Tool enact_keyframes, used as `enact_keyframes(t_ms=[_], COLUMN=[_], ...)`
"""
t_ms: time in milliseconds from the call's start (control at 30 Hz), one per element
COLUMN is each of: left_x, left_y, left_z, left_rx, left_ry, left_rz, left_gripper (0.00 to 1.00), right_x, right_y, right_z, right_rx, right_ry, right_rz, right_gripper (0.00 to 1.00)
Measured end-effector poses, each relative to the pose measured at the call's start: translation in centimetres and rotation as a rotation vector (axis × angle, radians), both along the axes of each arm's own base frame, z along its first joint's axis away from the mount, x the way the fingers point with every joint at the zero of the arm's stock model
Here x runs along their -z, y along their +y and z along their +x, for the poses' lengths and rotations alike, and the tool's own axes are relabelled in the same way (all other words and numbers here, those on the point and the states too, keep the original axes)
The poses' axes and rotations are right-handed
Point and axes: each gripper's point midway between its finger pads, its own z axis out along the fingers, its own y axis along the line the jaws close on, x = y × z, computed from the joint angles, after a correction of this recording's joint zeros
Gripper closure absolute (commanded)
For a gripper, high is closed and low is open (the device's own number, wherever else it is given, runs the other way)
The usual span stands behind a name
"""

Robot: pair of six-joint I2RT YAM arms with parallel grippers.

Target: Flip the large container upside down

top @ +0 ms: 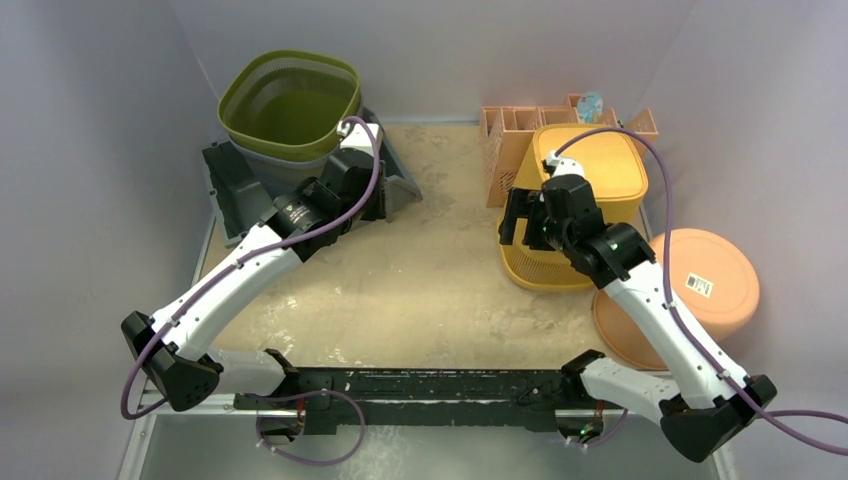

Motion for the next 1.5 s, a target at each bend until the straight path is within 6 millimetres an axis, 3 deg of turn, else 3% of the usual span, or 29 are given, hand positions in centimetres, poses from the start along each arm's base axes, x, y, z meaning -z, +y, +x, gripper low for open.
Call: enact_keyframes(t_ms=[333,600,900,1033,1133,1300,1500], left_x=[0.9,1.7,1.6,1.6,1.5,1.3,1.0], left_y=[0.2,-0.2,-0.3,-0.3,-0.3,-0.2,-0.2], left_z=[-0.2,0.0,0.0,0.1,0.0,-0.1,-0.2], left_rx=[-0.002,0.007,0.009,0.008,0.007,0.004,0.008], left_ry=[0.012,0.013,0.009,0.009,0.007,0.005,0.000], left_rz=[0.013,0.004,-0.001,-0.001,-0.003,-0.013,-0.021], left_gripper=[0.71,0.71,0.71,0.71,0.71,0.71,0.71], right_x=[-0.8,-2.6,-3.9,-3.8,-3.6,-3.5,-1.8], right_y=[0.4,5.3,8.7,11.8,12.9,10.1,2.3], right_z=[-1.4,-3.6,-2.4,-3.5,-4.1,-2.5,-2.2], right_rx=[-0.067,-0.399,-0.515,-0.628,-0.670,-0.496,-0.100], right_ry=[-0.022,-0.043,-0.099,-0.092,-0.078,-0.082,-0.029], right_rz=[0.047,0.185,0.255,0.284,0.281,0.179,-0.015], right_gripper=[0.00,0.00,0.00,0.00,0.00,0.00,0.00])
